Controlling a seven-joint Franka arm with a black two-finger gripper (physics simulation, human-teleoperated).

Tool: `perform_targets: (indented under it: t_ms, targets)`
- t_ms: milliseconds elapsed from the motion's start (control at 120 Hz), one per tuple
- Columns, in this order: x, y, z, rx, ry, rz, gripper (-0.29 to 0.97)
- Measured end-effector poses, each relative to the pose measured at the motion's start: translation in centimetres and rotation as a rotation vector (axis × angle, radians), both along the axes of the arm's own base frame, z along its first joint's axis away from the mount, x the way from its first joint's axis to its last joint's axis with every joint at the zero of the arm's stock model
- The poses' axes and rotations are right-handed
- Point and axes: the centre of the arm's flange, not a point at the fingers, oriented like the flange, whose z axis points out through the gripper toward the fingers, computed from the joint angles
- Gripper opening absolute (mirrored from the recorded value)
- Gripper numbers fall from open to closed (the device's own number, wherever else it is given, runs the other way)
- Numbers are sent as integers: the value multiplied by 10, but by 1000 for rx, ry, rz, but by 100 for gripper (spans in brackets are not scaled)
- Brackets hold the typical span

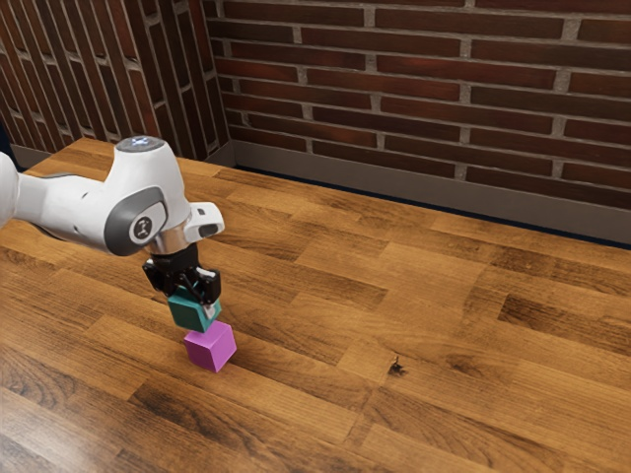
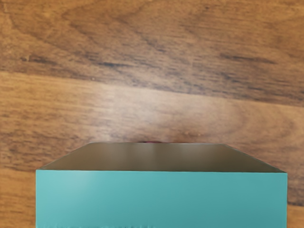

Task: Pick up the blue block with one arm, and put the blue block on the pink block with one arm

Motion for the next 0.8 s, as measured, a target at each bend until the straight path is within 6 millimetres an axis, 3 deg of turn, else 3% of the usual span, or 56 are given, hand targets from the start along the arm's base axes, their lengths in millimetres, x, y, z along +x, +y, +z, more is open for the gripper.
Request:
perform_targets:
  t_ms: [550,800]
  targets:
    - [-2,-20,-3,-6,-3,-7,35]
    - [-3,-17,-4,-13,5,-6,56]
